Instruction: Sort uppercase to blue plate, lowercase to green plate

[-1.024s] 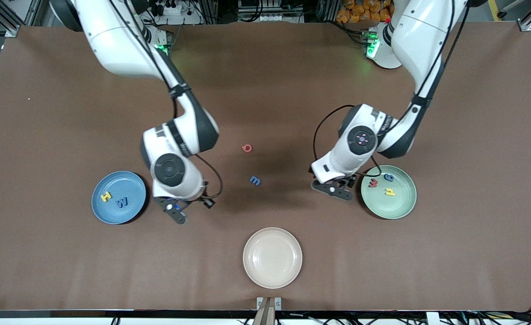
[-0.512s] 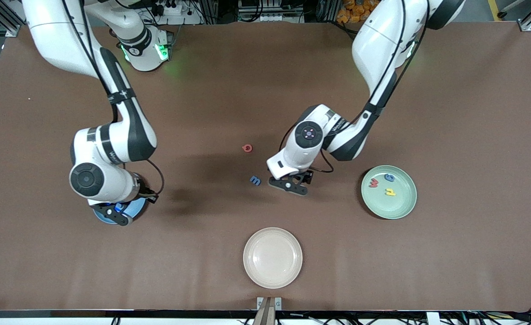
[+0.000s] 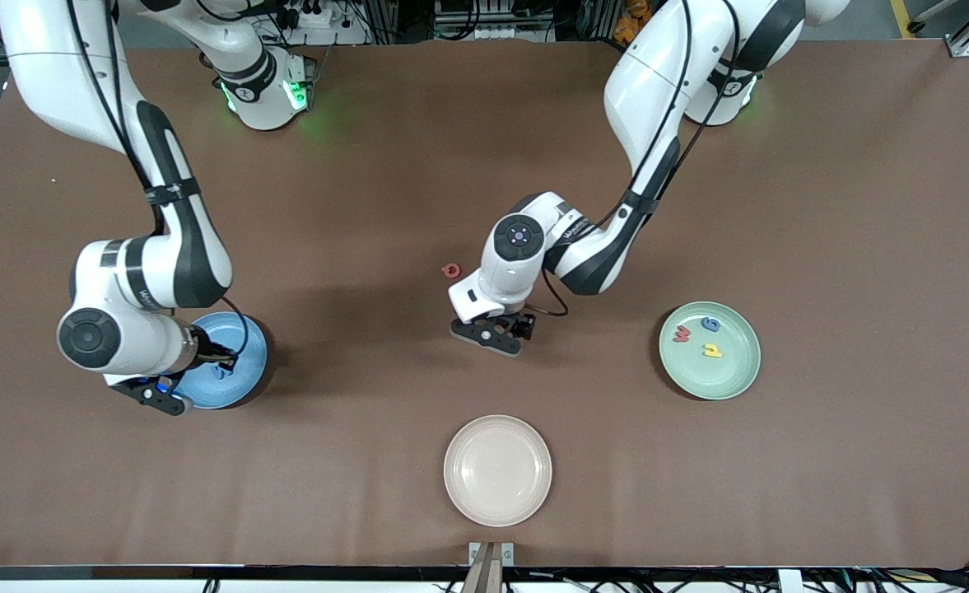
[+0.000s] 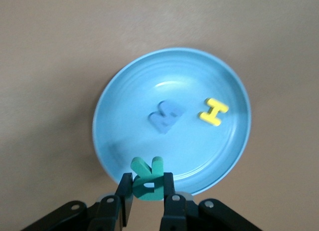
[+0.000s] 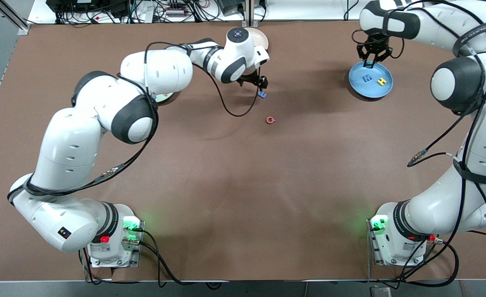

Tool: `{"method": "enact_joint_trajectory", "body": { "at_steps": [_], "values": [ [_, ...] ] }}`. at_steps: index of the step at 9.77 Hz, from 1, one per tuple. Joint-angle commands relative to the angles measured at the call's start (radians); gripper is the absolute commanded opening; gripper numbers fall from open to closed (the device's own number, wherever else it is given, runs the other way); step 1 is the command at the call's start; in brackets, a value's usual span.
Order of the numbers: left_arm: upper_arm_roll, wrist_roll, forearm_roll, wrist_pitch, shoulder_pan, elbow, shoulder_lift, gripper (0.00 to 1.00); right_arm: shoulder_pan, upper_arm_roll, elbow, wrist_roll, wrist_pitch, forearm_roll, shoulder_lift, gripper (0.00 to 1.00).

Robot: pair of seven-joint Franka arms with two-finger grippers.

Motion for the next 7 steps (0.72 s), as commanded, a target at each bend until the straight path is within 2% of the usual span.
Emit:
{"method": "enact_joint_trajectory", "body": {
  "at_steps": [1,2,3,6,7],
  "values": [
    [0.018,-0.012,-0.006,0.093,-0.017,0.052,0.057,1.0,-0.039,0.015,-0.032,-0.047,0.016,-0.019,-0.025,0.34],
    [0.02,-0.007,-0.004,0.107,-0.032,0.061,0.073,1.0,-0.041,0.015,-0.03,-0.047,0.022,-0.019,-0.019,0.89],
    [0.021,0.006,-0.001,0.107,-0.041,0.062,0.077,1.0,-0.044,0.015,-0.031,-0.047,0.029,-0.018,-0.017,1.0],
    [0.021,0.022,0.011,0.109,-0.081,0.058,0.088,1.0,-0.045,0.015,-0.032,-0.047,0.029,-0.018,-0.017,1.0],
    [0.02,0.022,0.049,0.109,-0.081,0.058,0.091,1.0,-0.045,0.015,-0.032,-0.047,0.029,-0.018,-0.017,1.0]
  ]
}}
